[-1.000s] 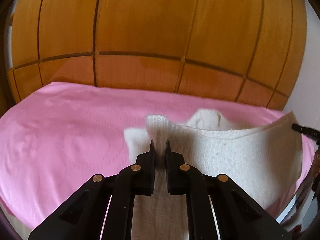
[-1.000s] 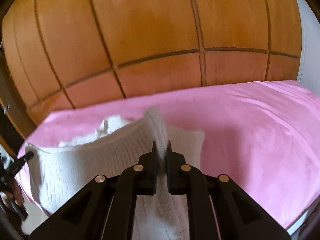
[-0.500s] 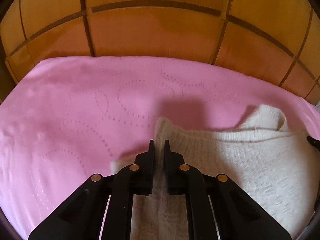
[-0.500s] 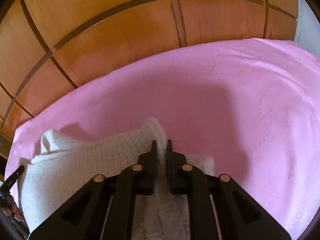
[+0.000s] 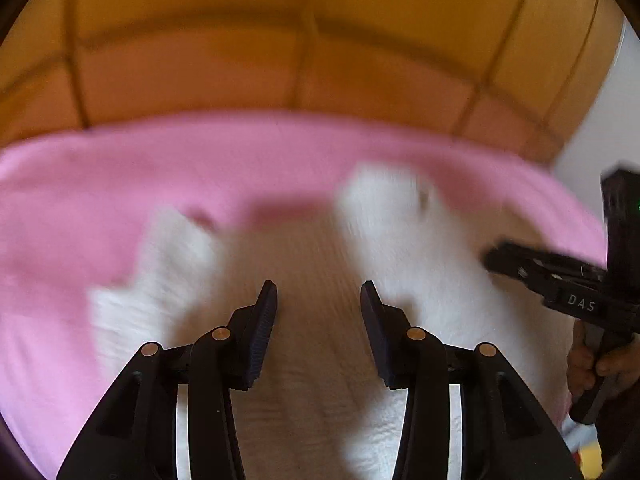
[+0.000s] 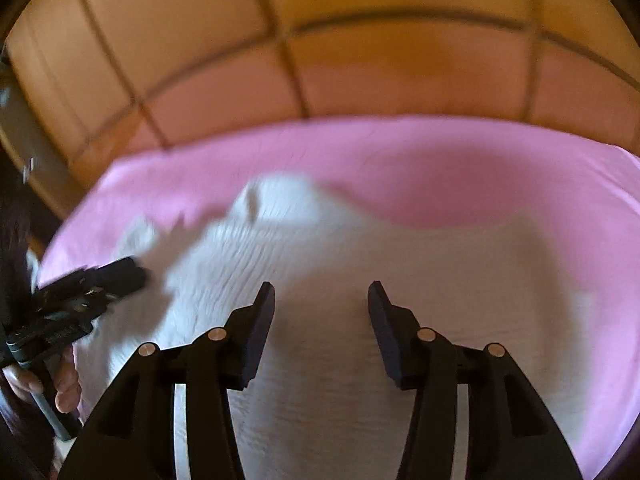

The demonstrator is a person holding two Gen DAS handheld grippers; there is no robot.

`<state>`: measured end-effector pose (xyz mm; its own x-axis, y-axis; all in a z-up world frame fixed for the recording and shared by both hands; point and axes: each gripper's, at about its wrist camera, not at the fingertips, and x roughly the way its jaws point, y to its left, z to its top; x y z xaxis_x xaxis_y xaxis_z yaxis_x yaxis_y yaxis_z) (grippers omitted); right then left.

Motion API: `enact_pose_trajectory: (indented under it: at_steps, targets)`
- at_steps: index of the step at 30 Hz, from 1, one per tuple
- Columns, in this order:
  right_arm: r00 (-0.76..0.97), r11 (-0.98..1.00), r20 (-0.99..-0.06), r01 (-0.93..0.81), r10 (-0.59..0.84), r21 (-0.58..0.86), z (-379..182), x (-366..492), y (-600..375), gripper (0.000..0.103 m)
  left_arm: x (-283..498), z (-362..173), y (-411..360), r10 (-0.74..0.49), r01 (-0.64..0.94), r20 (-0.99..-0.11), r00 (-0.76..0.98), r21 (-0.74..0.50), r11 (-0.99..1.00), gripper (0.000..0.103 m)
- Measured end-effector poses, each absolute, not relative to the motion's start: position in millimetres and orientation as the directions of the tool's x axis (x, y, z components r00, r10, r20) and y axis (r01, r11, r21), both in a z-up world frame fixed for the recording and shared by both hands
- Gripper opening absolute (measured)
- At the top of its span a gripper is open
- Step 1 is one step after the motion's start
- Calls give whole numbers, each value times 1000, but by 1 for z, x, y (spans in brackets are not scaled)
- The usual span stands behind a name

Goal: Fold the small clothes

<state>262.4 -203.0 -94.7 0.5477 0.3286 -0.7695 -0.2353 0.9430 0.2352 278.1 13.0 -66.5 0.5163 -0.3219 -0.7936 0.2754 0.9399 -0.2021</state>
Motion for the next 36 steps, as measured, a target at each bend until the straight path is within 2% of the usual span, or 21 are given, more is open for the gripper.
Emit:
enact_pose_trajectory:
  at_steps: [2,3,4,9,11,14,19,20,22,23,24,25,27,29,32,36]
  targets:
    - [539,945,-781,-252,317,209,-104,261,-192,15,279,-81,12,-324,266,-780,535,-209,941,23]
    - [541,945,-780,-257,314,202,-104,259,-190,7,278,-81,12,-326,257,-771,547,-216,942,7]
    - [545,947,-779,-253,310,200,-102,260,-189,5,278,-79,13,-323,245,-762,561,-220,944,4]
    - [620,953,-725,-228,299,199,-74,265,-193,4,283,-61,15,-291,193,-706,646,-217,957,3]
    - [628,961,-727,-207,276,186,-77,275,-190,4,293,-67,5,-231,179,-721,653,-149,972,3]
    - [583,975,-782,-162,221,155,-108,295,-181,3,310,-92,-5,-146,151,-772,618,-65,986,3]
    - [596,979,-777,-151,202,139,-117,297,-178,6,313,-90,2,-149,111,-791,594,-102,989,4]
    - [597,976,-772,-155,217,155,-115,295,-180,9,309,-86,5,-139,97,-789,599,-101,990,4]
    - [606,973,-762,-142,230,181,-109,287,-188,30,292,-78,15,-128,75,-783,608,-104,992,4]
    - [617,972,-751,-139,234,188,-103,280,-191,57,284,-74,18,-126,65,-777,617,-109,992,9]
    - [635,972,-735,-140,236,191,-97,272,-192,65,275,-69,22,-123,55,-767,629,-114,992,25]
    - [662,972,-713,-144,232,183,-88,260,-191,66,263,-64,27,-130,48,-748,650,-131,990,38]
    - [672,969,-698,-171,248,180,-81,244,-184,67,242,-56,38,-136,32,-719,682,-156,987,44]
    - [680,961,-680,-199,276,191,-74,221,-179,72,222,-51,46,-129,20,-706,697,-161,987,44]
    - [672,949,-672,-258,311,181,-73,185,-167,73,190,-54,57,-117,4,-691,714,-163,987,44]
    - [644,946,-705,-297,297,128,-98,149,-151,82,169,-81,69,-64,-30,-738,671,-113,993,44]
